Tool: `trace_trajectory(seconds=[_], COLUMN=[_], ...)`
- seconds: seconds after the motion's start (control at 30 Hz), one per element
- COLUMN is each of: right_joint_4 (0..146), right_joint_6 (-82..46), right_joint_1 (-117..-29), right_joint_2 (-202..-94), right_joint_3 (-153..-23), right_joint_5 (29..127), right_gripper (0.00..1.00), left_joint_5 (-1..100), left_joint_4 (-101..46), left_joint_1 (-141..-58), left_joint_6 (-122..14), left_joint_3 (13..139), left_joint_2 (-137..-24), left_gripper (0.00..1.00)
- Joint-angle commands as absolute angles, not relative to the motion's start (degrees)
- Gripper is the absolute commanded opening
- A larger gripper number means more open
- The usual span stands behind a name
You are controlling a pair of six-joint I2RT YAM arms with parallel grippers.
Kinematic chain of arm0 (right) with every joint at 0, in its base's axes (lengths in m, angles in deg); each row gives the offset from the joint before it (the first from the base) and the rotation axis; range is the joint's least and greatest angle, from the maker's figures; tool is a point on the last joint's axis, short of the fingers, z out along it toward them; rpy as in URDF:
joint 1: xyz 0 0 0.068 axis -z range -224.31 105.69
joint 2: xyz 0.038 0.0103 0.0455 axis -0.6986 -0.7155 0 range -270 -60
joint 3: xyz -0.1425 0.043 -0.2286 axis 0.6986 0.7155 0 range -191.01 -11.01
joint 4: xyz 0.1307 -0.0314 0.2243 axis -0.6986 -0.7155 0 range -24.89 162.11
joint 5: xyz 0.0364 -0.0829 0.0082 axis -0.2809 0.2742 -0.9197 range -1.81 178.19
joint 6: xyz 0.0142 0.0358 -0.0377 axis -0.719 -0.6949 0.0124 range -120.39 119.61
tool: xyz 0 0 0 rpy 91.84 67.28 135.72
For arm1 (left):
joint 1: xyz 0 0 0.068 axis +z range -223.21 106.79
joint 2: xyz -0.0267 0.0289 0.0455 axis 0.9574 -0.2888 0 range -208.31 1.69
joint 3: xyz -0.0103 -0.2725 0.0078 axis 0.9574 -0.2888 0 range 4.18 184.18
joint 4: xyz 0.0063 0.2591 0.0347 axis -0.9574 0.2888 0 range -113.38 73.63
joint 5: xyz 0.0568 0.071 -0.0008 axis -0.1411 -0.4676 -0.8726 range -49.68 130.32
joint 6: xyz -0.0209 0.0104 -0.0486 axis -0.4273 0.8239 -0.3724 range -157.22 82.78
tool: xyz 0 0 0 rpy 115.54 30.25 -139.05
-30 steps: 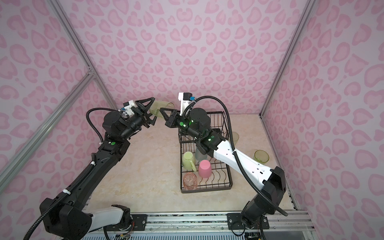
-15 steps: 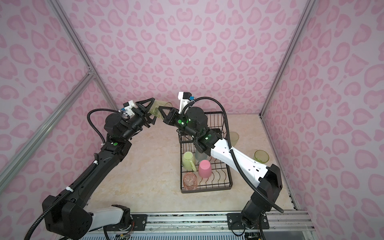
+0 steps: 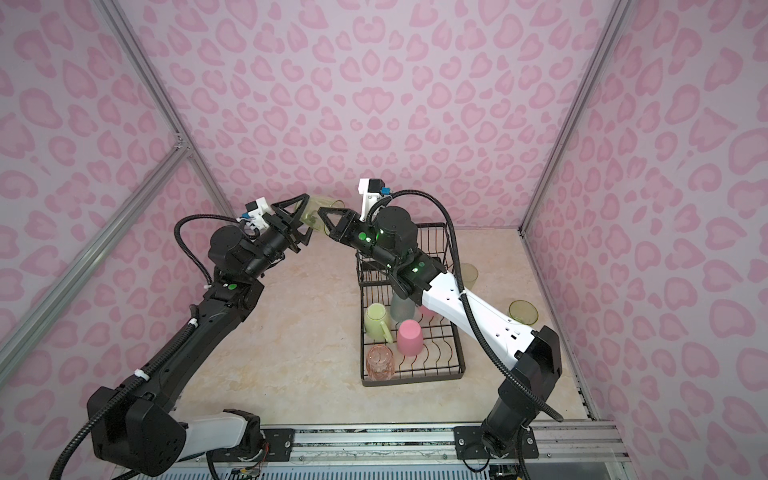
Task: Load the cups into the dish rack
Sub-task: 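Bring the green cup toward the left gripper while the left gripper closes on it, then open the right gripper off the clear green cup and pull it back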
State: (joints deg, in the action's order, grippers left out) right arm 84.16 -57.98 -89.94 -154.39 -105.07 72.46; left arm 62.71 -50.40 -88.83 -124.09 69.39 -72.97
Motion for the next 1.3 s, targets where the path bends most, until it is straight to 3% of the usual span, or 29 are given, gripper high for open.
trace_trajectory(seconds=[0.0,0.07,0.4,0.53,0.9,1.27], right_joint_4=[85.08,84.51,83.06,82.39,78.15,62.61], right_joint_6=[-58.06,-57.96,-57.44,-57.1,-55.79,-52.95], right_joint_1=[-89.97,-89.77,-88.94,-88.36,-84.48,-76.73], right_joint_2=[-154.91,-154.78,-153.92,-153.02,-147.41,-143.98], right_joint_3=[-105.4,-105.33,-104.79,-103.94,-98.5,-97.4], right_joint_5=[70.88,70.96,71.56,72.19,74.21,73.56], right_gripper=[0.0,0.02,0.36,0.43,0.46,0.46], left_joint_5=[64.81,64.59,62.75,61.43,58.56,56.23], left_joint_4=[-53.11,-53.25,-52.1,-51.31,-49.06,-45.45], left_joint_1=[-88.88,-88.86,-88.88,-88.9,-88.9,-89.05], left_joint_6=[-120.22,-119.57,-114.1,-111.71,-105.48,-97.25], left_joint_3=[69.13,68.97,67.75,67.12,65.87,65.53], left_joint_2=[-72.51,-72.36,-71.77,-71.37,-70.21,-68.72], left_gripper=[0.62,0.62,0.61,0.61,0.6,0.6])
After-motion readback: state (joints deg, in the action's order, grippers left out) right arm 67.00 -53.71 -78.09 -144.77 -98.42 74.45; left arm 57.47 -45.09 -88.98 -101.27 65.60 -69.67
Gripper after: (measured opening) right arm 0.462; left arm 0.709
